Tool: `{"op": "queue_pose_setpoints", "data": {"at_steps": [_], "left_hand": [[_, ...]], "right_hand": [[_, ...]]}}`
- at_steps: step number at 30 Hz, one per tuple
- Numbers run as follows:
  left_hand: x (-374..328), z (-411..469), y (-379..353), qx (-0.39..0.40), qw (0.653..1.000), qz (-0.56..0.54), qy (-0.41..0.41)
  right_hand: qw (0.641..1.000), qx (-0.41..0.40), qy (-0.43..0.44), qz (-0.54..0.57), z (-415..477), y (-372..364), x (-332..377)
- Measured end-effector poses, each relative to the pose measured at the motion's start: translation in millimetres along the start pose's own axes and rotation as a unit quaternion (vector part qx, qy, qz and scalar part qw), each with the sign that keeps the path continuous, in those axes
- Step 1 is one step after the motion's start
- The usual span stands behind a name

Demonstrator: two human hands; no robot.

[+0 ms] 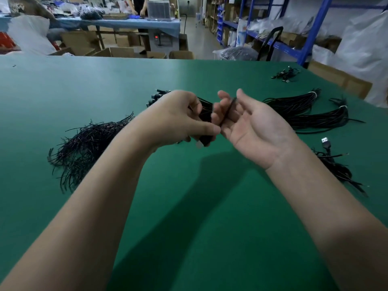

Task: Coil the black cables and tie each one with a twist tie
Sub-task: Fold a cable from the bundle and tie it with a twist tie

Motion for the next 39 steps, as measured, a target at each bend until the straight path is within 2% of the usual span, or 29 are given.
{"op": "queue_pose_setpoints", "data": {"at_steps": [3,5,7,9,13,16,21,26,28,30,33,36,39], "left_hand": [[1.2,0.9,-3.7,0.021,1.0,0.016,-0.008],[-1.4,3.1,4.2,-0.004,0.999,0.021,-0.045],[-10.1,4.6,12.1,-0.041,0.991,0.072,-0.107],[-21.1,1.7,1.0,-0.022,0.979,0.114,-0.165],[-19.3,-0.3,-21.9,0.006,0.977,0.107,-0.187],[-21.4,-1.8,-10.2,-0.018,0.976,0.08,-0.2],[-57.2,-19.9,26.7,-0.061,0.955,0.071,-0.281],[-65.7,-27.1,31.6,-0.046,0.952,0.063,-0.296],[-64.8,-25.7,27.1,-0.055,0.951,0.052,-0.301],[-62.1,-23.2,21.5,-0.062,0.952,0.026,-0.298],[-58.2,-19.5,9.1,-0.071,0.957,0.022,-0.281],[-57.3,-18.3,-17.6,-0.036,0.962,0.037,-0.268],[-56.4,-21.0,-39.1,-0.022,0.963,0.096,-0.251]], "right_hand": [[0.999,-0.035,-0.011,0.031,-3.5,9.1,3.2],[0.999,-0.018,-0.039,0.02,-7.8,8.9,3.0],[0.997,0.025,-0.077,-0.007,-13.9,2.9,-2.8],[0.99,0.077,-0.105,-0.049,-21.3,-8.0,-9.8],[0.971,0.164,-0.117,-0.127,-33.3,-28.4,-15.0],[0.948,0.21,-0.118,-0.209,-41.4,-32.2,-12.4],[0.898,0.266,-0.076,-0.343,-52.1,-27.8,10.0],[0.846,0.272,-0.049,-0.456,-58.4,-16.4,23.3],[0.837,0.281,-0.047,-0.467,-61.9,-17.5,22.9],[0.854,0.3,-0.044,-0.423,-66.6,-25.2,24.7],[0.905,0.299,-0.002,-0.303,-68.0,-39.7,42.1],[0.945,0.267,0.037,-0.184,-61.7,-47.5,59.2],[0.971,0.211,0.049,-0.1,-52.0,-43.9,62.9]]}}
Point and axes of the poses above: each hand's wrist, its own z-axis towards the middle knuckle, its own y-axis out of the back of the hand, x = y × z, the point moved 9 cm from there along z, towards the middle knuckle, and after that the axes turned 8 degrees about -z, right-handed, at the moved point
